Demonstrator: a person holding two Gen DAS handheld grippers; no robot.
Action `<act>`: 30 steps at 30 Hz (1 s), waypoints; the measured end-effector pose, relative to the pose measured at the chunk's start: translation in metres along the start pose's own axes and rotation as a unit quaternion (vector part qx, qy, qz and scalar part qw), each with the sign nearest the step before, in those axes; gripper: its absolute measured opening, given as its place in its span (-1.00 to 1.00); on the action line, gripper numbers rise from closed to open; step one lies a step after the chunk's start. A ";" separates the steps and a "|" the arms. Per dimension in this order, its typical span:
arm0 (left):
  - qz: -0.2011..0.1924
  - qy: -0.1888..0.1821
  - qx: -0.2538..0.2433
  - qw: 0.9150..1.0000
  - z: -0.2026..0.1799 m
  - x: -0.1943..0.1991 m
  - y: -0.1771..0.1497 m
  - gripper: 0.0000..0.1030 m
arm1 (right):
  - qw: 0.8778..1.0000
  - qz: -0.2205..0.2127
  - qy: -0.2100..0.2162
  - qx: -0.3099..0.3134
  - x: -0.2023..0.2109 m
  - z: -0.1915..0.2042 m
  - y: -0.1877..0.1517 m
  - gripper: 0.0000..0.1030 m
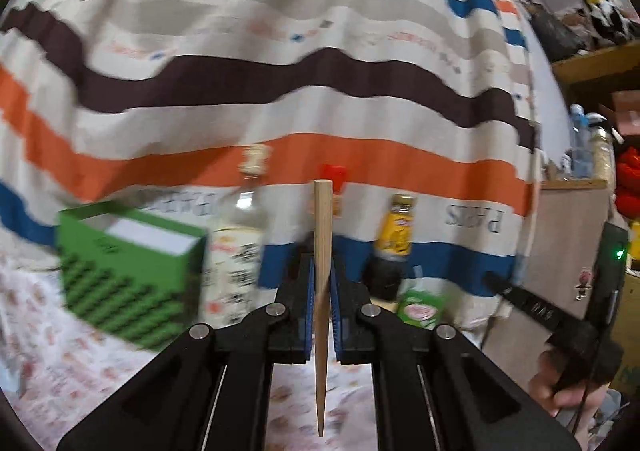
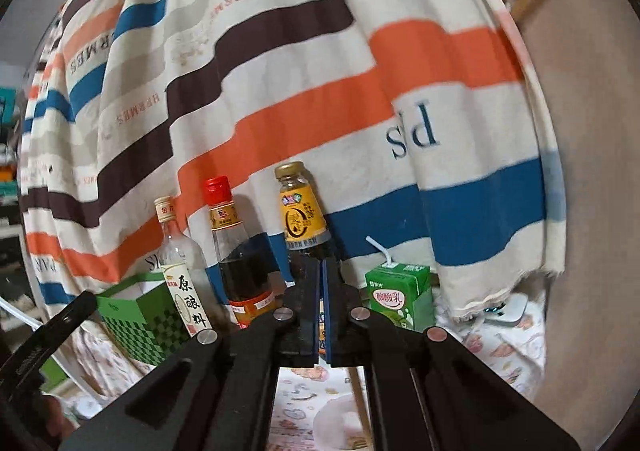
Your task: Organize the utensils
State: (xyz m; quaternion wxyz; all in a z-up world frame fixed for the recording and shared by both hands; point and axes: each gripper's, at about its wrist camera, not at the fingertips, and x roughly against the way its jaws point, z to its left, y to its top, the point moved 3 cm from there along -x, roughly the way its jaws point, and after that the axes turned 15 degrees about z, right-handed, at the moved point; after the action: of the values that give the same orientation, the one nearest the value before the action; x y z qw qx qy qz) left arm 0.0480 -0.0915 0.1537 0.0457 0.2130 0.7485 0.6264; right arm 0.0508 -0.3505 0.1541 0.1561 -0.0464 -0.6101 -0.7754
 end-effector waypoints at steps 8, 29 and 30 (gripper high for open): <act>0.045 -0.031 -0.016 0.998 -0.054 -0.066 -0.006 -0.88 | 0.999 0.038 0.018 -0.020 -0.012 -0.018 0.002 -0.96; 0.130 -0.008 -0.049 0.990 -0.068 -0.143 -0.068 -0.88 | 0.988 0.149 -0.008 -0.045 -0.045 -0.044 -0.008 -0.96; 0.133 -0.009 -0.050 0.990 -0.067 -0.143 -0.070 -0.88 | 0.987 0.152 -0.007 -0.047 -0.047 -0.045 -0.009 -0.96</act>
State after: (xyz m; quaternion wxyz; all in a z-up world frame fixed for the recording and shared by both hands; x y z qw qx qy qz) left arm 0.1371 -0.2157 0.0726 -0.0211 0.3140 0.6808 0.6614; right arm 0.0980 -0.3832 0.1224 0.2652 -0.1513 -0.5599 -0.7703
